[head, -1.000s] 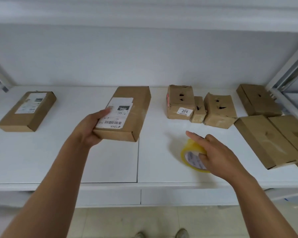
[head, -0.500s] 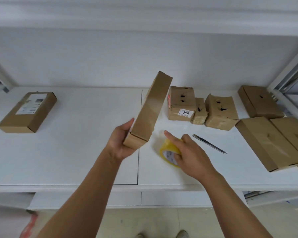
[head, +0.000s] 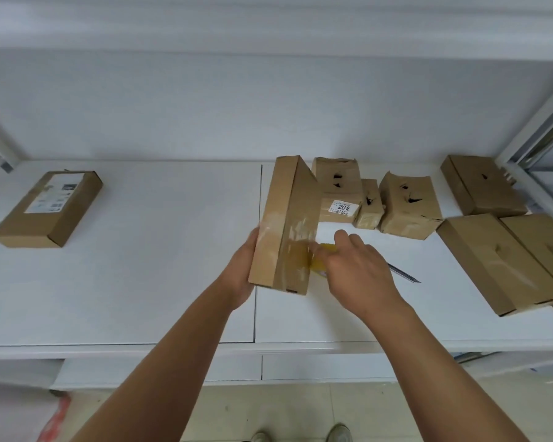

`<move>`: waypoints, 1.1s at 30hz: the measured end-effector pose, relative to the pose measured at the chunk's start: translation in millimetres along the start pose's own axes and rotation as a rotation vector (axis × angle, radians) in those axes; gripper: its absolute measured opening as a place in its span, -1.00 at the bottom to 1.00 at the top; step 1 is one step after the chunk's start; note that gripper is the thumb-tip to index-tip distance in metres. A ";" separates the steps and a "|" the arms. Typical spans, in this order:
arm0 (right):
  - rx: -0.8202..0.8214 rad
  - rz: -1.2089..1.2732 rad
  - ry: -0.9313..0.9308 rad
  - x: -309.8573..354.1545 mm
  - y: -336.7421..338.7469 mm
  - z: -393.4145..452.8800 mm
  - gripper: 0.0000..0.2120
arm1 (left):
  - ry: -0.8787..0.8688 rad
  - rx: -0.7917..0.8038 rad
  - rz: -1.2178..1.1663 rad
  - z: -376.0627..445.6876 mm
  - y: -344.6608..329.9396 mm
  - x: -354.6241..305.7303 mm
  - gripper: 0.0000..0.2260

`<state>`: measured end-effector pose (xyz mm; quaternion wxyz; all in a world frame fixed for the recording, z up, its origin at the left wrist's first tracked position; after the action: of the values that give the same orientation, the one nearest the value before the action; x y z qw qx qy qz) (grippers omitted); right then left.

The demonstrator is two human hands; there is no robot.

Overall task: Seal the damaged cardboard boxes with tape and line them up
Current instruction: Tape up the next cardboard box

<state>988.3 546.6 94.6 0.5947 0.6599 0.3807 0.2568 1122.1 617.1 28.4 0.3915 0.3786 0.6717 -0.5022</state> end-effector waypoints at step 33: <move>-0.110 0.717 0.112 -44.3 46.0 -23.1 -0.50 | -0.028 -0.101 0.393 -7.9 40.8 17.3 -0.63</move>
<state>953.5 524.3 148.5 0.4796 0.7036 0.1427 0.5046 1150.6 635.3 -1.2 0.5098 0.4753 0.6038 -0.3869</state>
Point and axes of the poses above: each hand's wrist, its own z-axis towards the middle knuckle, its own y-axis out of the back of the hand, x = y × z, the point moved 9 cm from there along z, towards the middle knuckle, and after that the axes turned 14 degrees about x, right-handed, at the moved point
